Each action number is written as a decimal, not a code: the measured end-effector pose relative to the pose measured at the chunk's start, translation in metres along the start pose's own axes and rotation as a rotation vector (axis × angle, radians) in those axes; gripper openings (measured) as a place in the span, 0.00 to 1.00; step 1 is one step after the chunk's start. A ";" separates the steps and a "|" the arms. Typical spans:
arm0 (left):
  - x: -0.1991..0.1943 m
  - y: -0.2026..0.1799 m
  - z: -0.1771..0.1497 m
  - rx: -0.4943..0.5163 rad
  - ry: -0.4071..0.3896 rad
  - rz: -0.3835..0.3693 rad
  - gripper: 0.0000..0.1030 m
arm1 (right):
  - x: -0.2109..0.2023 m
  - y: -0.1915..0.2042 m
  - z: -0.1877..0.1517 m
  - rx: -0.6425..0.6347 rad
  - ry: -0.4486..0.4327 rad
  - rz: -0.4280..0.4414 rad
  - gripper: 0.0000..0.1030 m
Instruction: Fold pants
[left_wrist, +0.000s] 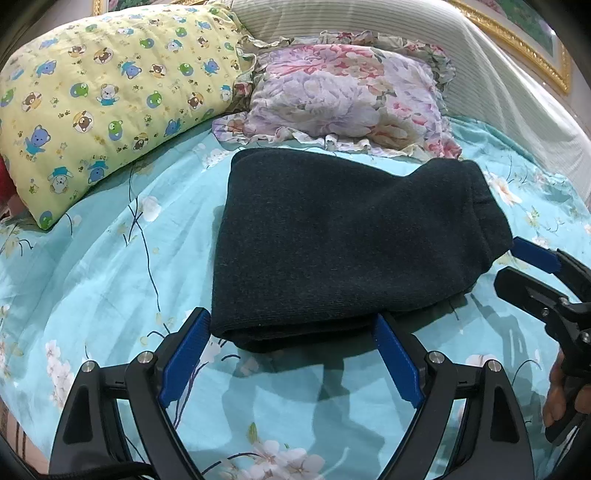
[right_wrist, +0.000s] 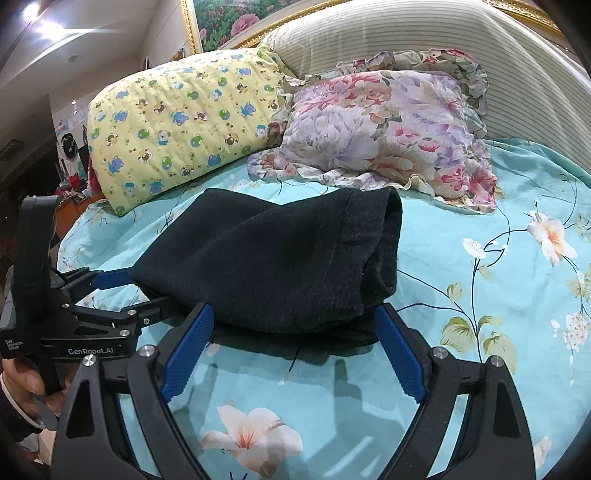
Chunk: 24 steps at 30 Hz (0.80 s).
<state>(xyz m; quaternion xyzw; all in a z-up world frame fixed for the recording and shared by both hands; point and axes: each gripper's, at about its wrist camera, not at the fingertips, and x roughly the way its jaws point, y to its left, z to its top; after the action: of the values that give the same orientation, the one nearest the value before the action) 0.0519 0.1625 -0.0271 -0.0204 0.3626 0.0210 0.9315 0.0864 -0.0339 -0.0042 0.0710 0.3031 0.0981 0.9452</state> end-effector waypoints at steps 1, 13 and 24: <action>-0.002 0.001 -0.001 -0.005 -0.015 0.000 0.86 | 0.000 0.000 0.000 0.000 -0.001 -0.001 0.86; -0.024 -0.004 0.004 0.024 -0.109 0.009 0.86 | -0.003 -0.005 0.007 0.016 -0.019 -0.022 0.86; -0.025 -0.007 0.004 0.039 -0.116 0.017 0.86 | -0.006 -0.004 0.007 0.014 -0.026 -0.017 0.86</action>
<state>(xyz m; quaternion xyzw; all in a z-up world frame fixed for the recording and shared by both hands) 0.0371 0.1553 -0.0072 0.0020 0.3087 0.0231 0.9509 0.0862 -0.0393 0.0042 0.0764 0.2919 0.0870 0.9494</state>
